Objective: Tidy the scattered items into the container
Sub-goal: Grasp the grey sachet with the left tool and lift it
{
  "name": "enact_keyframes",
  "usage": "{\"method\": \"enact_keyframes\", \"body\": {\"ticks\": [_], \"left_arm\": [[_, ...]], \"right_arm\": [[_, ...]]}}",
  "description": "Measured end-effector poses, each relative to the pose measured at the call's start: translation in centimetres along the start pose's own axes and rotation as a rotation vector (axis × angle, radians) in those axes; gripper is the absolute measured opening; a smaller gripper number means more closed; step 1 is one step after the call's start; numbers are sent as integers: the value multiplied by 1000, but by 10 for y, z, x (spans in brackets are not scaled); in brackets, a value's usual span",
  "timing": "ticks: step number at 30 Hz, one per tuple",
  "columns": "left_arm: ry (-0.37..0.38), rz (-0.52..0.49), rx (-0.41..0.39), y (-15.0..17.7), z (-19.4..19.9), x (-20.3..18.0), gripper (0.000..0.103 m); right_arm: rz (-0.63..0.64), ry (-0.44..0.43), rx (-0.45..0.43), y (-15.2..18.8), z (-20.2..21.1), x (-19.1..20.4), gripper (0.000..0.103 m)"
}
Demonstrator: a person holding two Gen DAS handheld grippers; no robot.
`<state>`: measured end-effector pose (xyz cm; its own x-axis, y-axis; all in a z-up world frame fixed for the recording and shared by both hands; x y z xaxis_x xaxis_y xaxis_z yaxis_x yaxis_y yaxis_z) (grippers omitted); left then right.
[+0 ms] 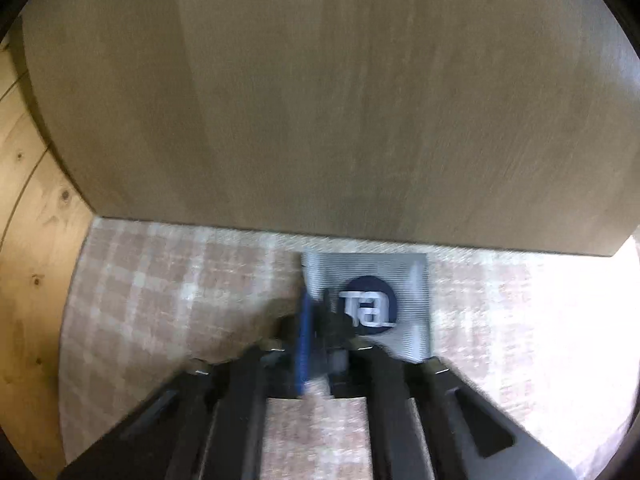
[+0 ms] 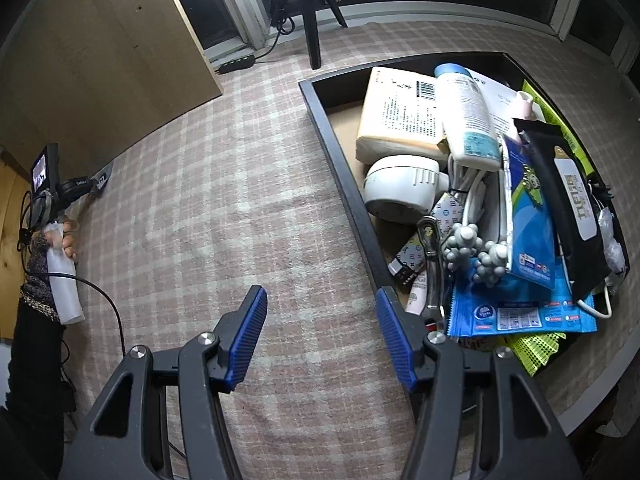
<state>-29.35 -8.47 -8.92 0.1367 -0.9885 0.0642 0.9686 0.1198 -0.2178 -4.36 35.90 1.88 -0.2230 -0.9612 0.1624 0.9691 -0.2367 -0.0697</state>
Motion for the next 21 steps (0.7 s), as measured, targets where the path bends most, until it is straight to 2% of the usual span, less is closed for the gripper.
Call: {"method": "enact_keyframes", "body": {"ticks": [2,5,6,7,8,9,11,13,15,16,18,20,21], "left_arm": [[29,19,-1,2,3,2,1],[104,41,10,3,10,3,7],[105,37,21,4,11,0,24],[112,24,35,5,11,-3,51],[117,10,40,5,11,-7,64],[108,-1,35,5,13,-10,67],[83,-29,39,4,15,-19,67],[71,-42,81,4,13,-39,75],[21,-58,147,5,0,-45,76],[10,-65,170,4,-5,-49,81],[-7,-74,189,-11,-9,-57,87],[-26,-82,208,-15,-10,-59,87],[-21,-83,221,-16,-11,-61,84]], "right_arm": [[9,-1,-5,0,0,2,56],[23,-1,-3,0,-1,4,56],[23,-1,-1,0,-2,4,56],[21,-5,2,-1,-3,3,56],[17,-9,7,-1,-5,3,56],[12,-15,13,-1,-7,3,56],[6,-24,24,-1,-10,4,56],[10,-24,27,-1,-12,5,56],[14,-22,31,0,-15,7,56],[14,-24,35,1,-16,7,56],[10,-30,37,2,-18,7,56],[7,-33,37,3,-19,7,56],[5,-36,37,3,-19,6,56]]}}
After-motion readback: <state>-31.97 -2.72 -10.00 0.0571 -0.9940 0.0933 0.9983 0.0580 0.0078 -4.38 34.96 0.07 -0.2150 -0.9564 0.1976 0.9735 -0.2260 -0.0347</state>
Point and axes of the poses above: each gripper's, at about its wrist camera, not at the fingertips, and z roughly against the way its jaws point, x to its left, y to its underside, the point moved 10 cm from there along -z, roughly the way its jaws point, and after that the axes turned 14 degrees about x, right-handed, at the moved point
